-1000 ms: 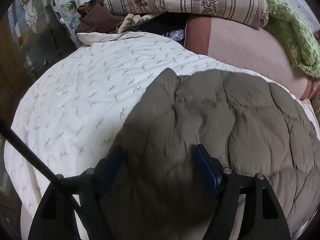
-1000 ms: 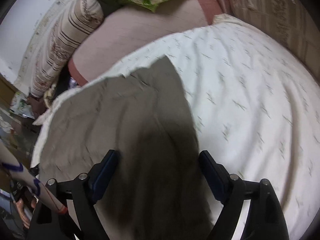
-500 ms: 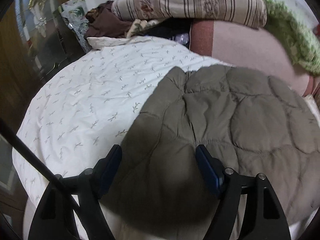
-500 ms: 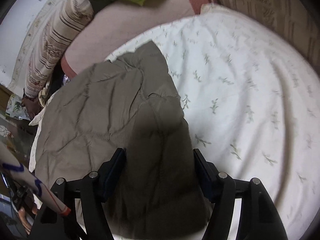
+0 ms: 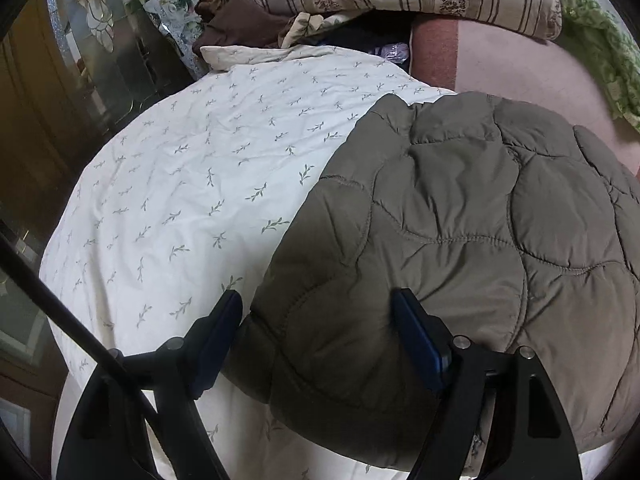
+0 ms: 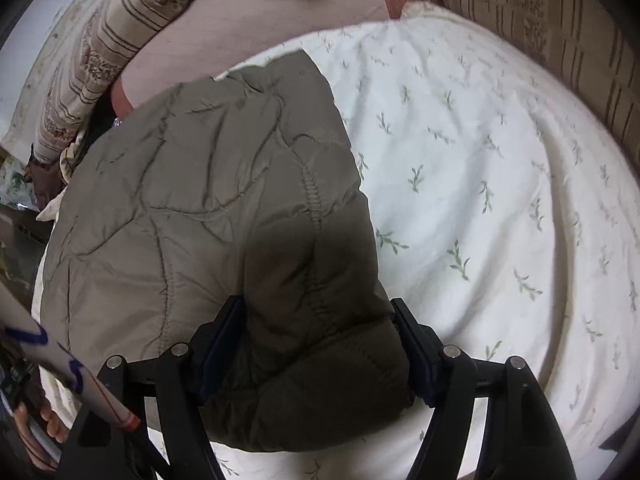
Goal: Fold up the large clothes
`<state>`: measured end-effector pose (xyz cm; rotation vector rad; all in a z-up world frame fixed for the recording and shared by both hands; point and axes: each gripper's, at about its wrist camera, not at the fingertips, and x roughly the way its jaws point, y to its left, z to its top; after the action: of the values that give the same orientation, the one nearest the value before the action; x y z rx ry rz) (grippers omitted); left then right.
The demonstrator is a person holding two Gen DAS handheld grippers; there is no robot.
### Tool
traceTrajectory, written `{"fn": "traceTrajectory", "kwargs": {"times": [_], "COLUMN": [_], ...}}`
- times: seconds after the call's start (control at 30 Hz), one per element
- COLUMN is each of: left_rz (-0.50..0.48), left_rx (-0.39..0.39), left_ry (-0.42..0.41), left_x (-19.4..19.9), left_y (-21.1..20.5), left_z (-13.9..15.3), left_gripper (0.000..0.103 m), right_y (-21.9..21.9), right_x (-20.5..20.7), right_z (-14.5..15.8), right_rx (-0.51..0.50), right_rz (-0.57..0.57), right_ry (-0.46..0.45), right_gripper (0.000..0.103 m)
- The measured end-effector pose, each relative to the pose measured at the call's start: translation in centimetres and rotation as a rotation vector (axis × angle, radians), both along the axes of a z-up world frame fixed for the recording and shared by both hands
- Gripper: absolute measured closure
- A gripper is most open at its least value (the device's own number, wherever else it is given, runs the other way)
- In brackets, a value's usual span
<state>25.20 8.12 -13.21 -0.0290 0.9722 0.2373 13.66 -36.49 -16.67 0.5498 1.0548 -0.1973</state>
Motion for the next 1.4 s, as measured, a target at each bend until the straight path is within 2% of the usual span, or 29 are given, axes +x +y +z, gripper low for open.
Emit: {"fn": "traceTrajectory", "kwargs": {"times": [0.2,0.27,0.33,0.4,0.47,0.53,0.6,0.7,0.83,0.93,1.03,1.1,1.2,1.4], "left_rz": [0.007,-0.021,-0.081,-0.119,-0.142,-0.142,-0.131,-0.125,-0.155,-0.16,-0.157,-0.155,-0.146,-0.149], "left_rx": [-0.007,-0.008,0.012,0.036,0.031,-0.002,-0.049,-0.058,-0.03,-0.024,-0.013,-0.013,-0.007,-0.002], "left_ry": [-0.054,-0.085,-0.127,-0.147,-0.16,-0.164,-0.189,-0.235,-0.232,-0.286,-0.317,-0.328,-0.342,-0.348], "left_x": [-4.1,-6.5,-9.5,-11.7,-13.7,-15.1,-16.9,-19.3,-20.8,-22.6,-23.8,-24.5,-25.3,-26.0], "left_y": [-0.2,-1.3,-2.9,-4.1,-4.9,-5.2,-5.1,-5.6,-6.4,-6.6,-6.5,-6.6,-6.6,-6.7], "left_z": [1.8,2.2,3.0,3.5,4.3,5.3,7.1,9.6,12.6,15.5,17.6,18.5,19.5,19.9], "left_gripper": [0.026,0.026,0.026,0.026,0.026,0.026,0.026,0.026,0.026,0.025,0.023,0.023,0.023,0.021], "right_y": [1.6,2.8,4.4,6.1,7.5,8.7,9.5,10.9,13.5,14.7,15.8,16.9,17.7,18.2], "right_x": [-4.3,-6.9,-9.9,-11.4,-12.1,-12.9,-14.3,-15.4,-16.4,-17.7,-18.9,-19.7,-20.8,-20.9], "right_z": [3.6,4.4,4.4,4.1,4.4,5.6,7.2,9.8,15.0,18.4,20.8,22.2,23.2,23.1], "right_rx": [-0.057,-0.043,0.037,0.082,0.066,0.025,0.006,0.002,-0.074,-0.109,-0.145,-0.214,-0.269,-0.215], "right_rz": [-0.067,-0.101,-0.086,-0.051,-0.004,0.026,0.028,0.044,0.115,0.118,0.138,0.148,0.145,0.195], "right_ry": [-0.144,-0.197,-0.263,-0.265,-0.271,-0.264,-0.296,-0.311,-0.365,-0.424,-0.468,-0.494,-0.53,-0.534], "right_gripper": [0.024,0.018,0.018,0.017,0.017,0.017,0.017,0.017,0.015,0.012,0.01,0.009,0.006,0.005]}}
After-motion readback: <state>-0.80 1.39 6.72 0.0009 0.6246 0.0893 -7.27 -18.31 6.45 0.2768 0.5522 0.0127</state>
